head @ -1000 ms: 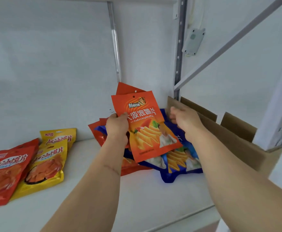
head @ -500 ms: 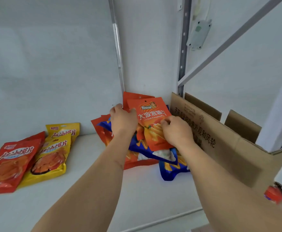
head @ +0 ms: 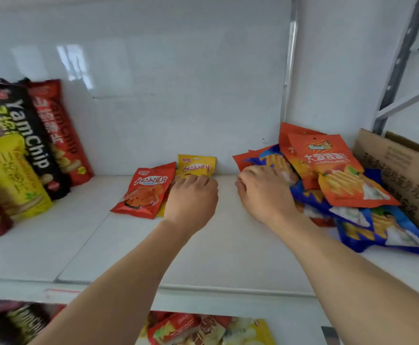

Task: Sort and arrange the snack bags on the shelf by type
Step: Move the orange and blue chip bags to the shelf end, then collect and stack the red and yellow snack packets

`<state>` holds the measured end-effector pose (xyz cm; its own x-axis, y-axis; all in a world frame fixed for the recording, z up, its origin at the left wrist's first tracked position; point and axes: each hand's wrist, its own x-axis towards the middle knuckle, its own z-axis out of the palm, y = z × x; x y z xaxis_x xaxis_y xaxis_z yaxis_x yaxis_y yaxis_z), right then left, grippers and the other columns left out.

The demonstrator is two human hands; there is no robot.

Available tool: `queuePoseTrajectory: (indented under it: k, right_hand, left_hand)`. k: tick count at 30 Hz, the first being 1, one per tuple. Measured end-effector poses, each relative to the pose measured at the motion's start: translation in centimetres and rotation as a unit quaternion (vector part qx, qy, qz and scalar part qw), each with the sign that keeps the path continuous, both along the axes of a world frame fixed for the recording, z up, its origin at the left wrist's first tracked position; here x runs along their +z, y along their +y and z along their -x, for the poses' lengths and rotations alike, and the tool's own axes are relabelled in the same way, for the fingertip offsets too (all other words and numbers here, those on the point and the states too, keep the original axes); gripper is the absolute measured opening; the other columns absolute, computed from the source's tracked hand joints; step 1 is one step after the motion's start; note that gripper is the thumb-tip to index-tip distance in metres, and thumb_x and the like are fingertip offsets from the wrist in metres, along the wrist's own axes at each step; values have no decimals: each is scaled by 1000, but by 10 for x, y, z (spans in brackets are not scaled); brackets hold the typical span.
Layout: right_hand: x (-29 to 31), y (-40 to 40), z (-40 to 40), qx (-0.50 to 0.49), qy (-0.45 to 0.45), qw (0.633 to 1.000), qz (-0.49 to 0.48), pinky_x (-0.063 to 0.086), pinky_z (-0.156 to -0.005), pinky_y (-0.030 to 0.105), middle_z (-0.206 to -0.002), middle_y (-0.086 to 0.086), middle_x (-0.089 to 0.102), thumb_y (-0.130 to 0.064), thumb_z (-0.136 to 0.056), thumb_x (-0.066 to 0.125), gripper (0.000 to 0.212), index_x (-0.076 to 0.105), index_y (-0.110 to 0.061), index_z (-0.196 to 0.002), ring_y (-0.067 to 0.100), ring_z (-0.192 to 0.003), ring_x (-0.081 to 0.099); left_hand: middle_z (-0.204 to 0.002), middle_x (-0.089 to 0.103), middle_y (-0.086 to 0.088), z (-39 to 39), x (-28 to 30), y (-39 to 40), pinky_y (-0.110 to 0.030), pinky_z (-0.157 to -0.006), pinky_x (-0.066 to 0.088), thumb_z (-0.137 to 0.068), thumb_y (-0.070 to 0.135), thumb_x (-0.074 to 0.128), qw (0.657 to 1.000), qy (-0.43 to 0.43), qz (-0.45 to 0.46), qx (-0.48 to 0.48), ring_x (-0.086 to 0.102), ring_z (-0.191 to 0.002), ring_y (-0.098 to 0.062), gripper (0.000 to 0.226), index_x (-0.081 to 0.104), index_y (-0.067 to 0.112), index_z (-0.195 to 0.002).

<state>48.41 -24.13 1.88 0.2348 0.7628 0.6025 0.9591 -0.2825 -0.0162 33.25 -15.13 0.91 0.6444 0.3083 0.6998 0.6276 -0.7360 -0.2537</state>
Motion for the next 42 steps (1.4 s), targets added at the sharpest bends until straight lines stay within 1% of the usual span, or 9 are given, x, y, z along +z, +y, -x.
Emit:
queuePoseTrajectory:
  k: [2, 6, 19, 23, 27, 32, 36, 40, 42]
  right_hand:
    - [-3, 12, 37, 13, -14, 1000, -7, 45, -75, 39, -86, 3, 69, -33, -89, 45, 30, 69, -17, -82, 31, -83, 64]
    - [-9, 34, 118, 65, -11, 998, -15, 45, -75, 39, -86, 3, 68, -25, -90, 61, 13, 67, -16, -82, 31, -84, 63]
    - [-23, 90, 368, 138, 60, 989, 3, 43, -84, 39, -109, 3, 70, -28, -99, 49, 26, 70, -15, -108, 30, -101, 61]
    - [-23, 107, 420, 171, 69, 983, 22, 42, -84, 37, -114, 1, 68, -29, -102, 44, 29, 68, -16, -113, 28, -105, 57]
    - [-21, 135, 474, 209, 91, 973, 19, 45, -85, 36, -120, -1, 66, -30, -104, 43, 30, 65, -19, -122, 23, -109, 56]
    - [-29, 188, 530, 253, 102, 962, 23, 43, -74, 33, -115, -3, 66, -31, -103, 43, 29, 64, -21, -121, 21, -102, 57]
    - [-32, 237, 570, 286, 135, 948, 28, 47, -79, 36, -120, -2, 64, -31, -104, 42, 32, 62, -19, -126, 23, -107, 56]
    - [-31, 288, 604, 301, 167, 938, 38, 47, -85, 36, -126, -2, 61, -28, -105, 40, 33, 58, -19, -131, 20, -113, 54]
    - [-31, 316, 618, 295, 194, 935, 32, 44, -87, 34, -129, -2, 59, -26, -105, 40, 33, 55, -18, -133, 20, -117, 53]
  left_hand:
    - [-63, 62, -2, 40, -2, 7, -30, -51, 39, -67, 9, 82, 1000, 4, -1, 12, 60, -56, -27, 19, 64, 15, -65]
    - [-66, 63, -3, 125, -1, 22, -32, -51, 44, -70, 11, 81, 999, -21, 9, 46, 61, -58, -29, 18, 65, 15, -68]
    - [-71, 67, -3, 387, -8, 58, -36, -55, 51, -81, 16, 75, 993, -51, 15, 106, 67, -67, -30, 11, 69, 14, -72]
    - [-65, 63, -2, 434, -8, 71, -33, -53, 48, -79, 15, 77, 988, -71, 11, 133, 63, -60, -28, 16, 66, 14, -67]
    - [-74, 68, -2, 485, -13, 94, -37, -59, 53, -87, 19, 70, 983, -79, 28, 164, 67, -68, -28, 10, 69, 15, -77]
    - [-81, 72, -2, 540, -16, 139, -37, -63, 54, -91, 20, 66, 974, -75, 24, 214, 70, -74, -29, 11, 72, 14, -84]
    - [-78, 71, -6, 573, -14, 195, -38, -60, 53, -89, 16, 69, 965, -85, 34, 245, 69, -72, -34, 10, 72, 11, -81]
    - [-88, 72, -7, 603, -12, 255, -41, -67, 53, -96, 21, 61, 954, -91, 83, 272, 68, -85, -35, 16, 71, 10, -89]
    - [-88, 72, -7, 618, -12, 283, -40, -64, 52, -95, 21, 62, 952, -105, 86, 276, 68, -84, -35, 16, 72, 10, -89]
